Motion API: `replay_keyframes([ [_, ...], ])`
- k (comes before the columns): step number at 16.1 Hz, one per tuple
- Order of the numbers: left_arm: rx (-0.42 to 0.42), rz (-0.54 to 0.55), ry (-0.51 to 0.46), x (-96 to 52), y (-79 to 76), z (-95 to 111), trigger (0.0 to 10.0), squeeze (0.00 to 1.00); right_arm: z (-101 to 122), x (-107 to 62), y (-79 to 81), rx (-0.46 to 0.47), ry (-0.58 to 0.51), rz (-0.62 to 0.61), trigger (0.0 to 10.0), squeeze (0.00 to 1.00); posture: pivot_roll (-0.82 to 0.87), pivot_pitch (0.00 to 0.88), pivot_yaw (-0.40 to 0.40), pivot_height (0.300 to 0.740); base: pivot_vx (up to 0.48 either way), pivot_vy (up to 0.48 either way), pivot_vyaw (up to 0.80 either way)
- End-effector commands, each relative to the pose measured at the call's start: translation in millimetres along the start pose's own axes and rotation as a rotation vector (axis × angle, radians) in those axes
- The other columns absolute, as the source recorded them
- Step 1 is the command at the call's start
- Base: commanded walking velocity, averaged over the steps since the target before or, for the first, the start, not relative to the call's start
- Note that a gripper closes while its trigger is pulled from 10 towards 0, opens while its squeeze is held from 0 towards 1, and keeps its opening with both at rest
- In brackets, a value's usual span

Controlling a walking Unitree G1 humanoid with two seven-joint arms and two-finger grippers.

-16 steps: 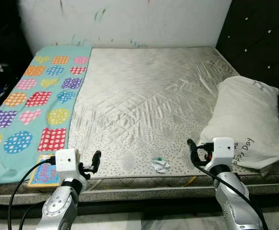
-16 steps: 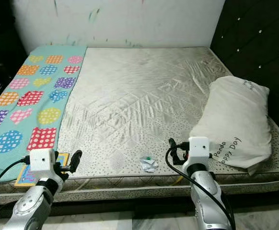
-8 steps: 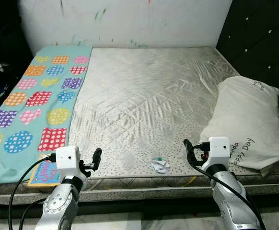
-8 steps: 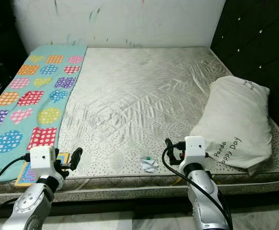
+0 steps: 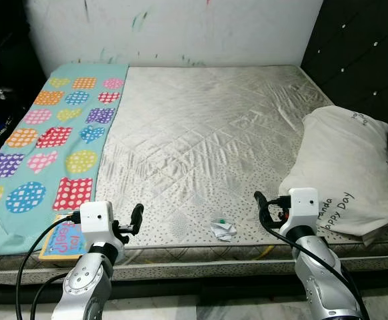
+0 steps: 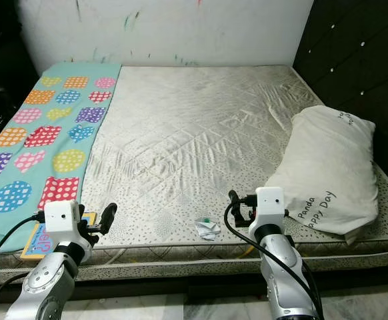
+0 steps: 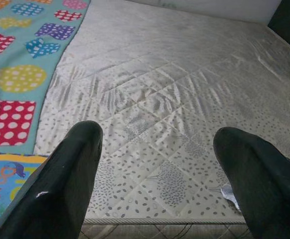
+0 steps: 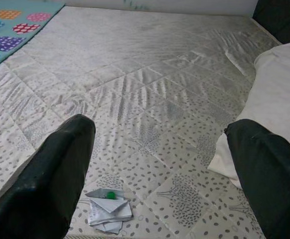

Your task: Clean up the room

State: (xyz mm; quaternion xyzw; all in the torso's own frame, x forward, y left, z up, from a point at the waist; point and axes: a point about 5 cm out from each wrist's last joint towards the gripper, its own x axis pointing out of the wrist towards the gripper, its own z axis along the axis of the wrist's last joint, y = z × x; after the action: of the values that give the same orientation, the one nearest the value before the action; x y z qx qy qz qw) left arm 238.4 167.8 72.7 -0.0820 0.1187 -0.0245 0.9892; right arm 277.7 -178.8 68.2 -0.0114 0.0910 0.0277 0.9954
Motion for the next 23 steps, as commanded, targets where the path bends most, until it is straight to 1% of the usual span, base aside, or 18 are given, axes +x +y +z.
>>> replay_keyframes([
  [1, 0.015, 0.0, 0.004, 0.2, -0.3, -0.7, 10.0, 0.0, 0.9, 2.2, 2.1, 0.004, 0.003, 0.012, 10.0, 0.0, -0.07, 0.0, -0.02, 0.74, 0.0, 0.0, 0.0],
  [4, 0.017, -0.005, 0.005, 1.1, -1.1, -0.6, 10.0, 0.0, 0.9, 2.3, 2.7, 0.007, 0.002, 0.016, 10.0, 0.0, -0.07, 0.0, -0.018, 0.74, 0.0, 0.0, 0.0],
  [5, 0.018, -0.007, 0.005, 1.4, -1.5, -0.5, 10.0, 0.0, 0.6, 2.4, 3.1, 0.009, 0.004, 0.019, 10.0, 0.0, -0.07, 0.0, -0.018, 0.725, 0.0, 0.0, 0.0],
  [8, 0.019, -0.006, 0.004, 2.4, -1.8, -0.7, 10.0, 0.0, 0.8, 3.2, 4.5, 0.012, 0.004, 0.025, 10.0, 0.0, -0.07, 0.0, -0.019, 0.7, 0.0, 0.0, 0.0],
  [10, 0.019, -0.005, 0.004, 2.6, -2.1, -0.8, 10.0, 0.0, 1.0, 3.6, 5.1, 0.013, 0.003, 0.028, 10.0, 0.0, -0.07, 0.0, -0.02, 0.69, 0.0, 0.0, 0.0],
  [14, 0.018, -0.003, 0.004, 3.0, -3.4, -1.4, 10.0, 0.0, 1.7, 4.2, 5.2, 0.012, 0.002, 0.032, 10.0, 0.0, -0.07, 0.0, -0.023, 0.65, 0.0, 0.0, 0.0],
  [17, 0.018, 0.0, 0.003, 3.4, -4.1, -1.6, 10.0, 0.0, 1.8, 4.6, 5.0, 0.012, 0.002, 0.034, 10.0, 0.0, -0.07, 0.0, -0.023, 0.6, 0.0, 0.0, 0.0],
  [19, 0.018, 0.002, 0.002, 3.6, -4.4, -1.7, 10.0, 0.0, 2.0, 4.9, 5.2, 0.011, 0.0, 0.037, 10.0, 0.0, -0.07, 0.0, -0.023, 0.575, 0.0, 0.0, 0.0],
  [23, 0.021, 0.025, -0.001, 3.8, -3.8, -1.8, 10.0, 0.0, 2.5, 6.0, 5.7, 0.012, -0.004, 0.04, 10.0, 0.0, -0.08, 0.0, -0.025, 0.57, 0.0, 0.0, 0.0],
])
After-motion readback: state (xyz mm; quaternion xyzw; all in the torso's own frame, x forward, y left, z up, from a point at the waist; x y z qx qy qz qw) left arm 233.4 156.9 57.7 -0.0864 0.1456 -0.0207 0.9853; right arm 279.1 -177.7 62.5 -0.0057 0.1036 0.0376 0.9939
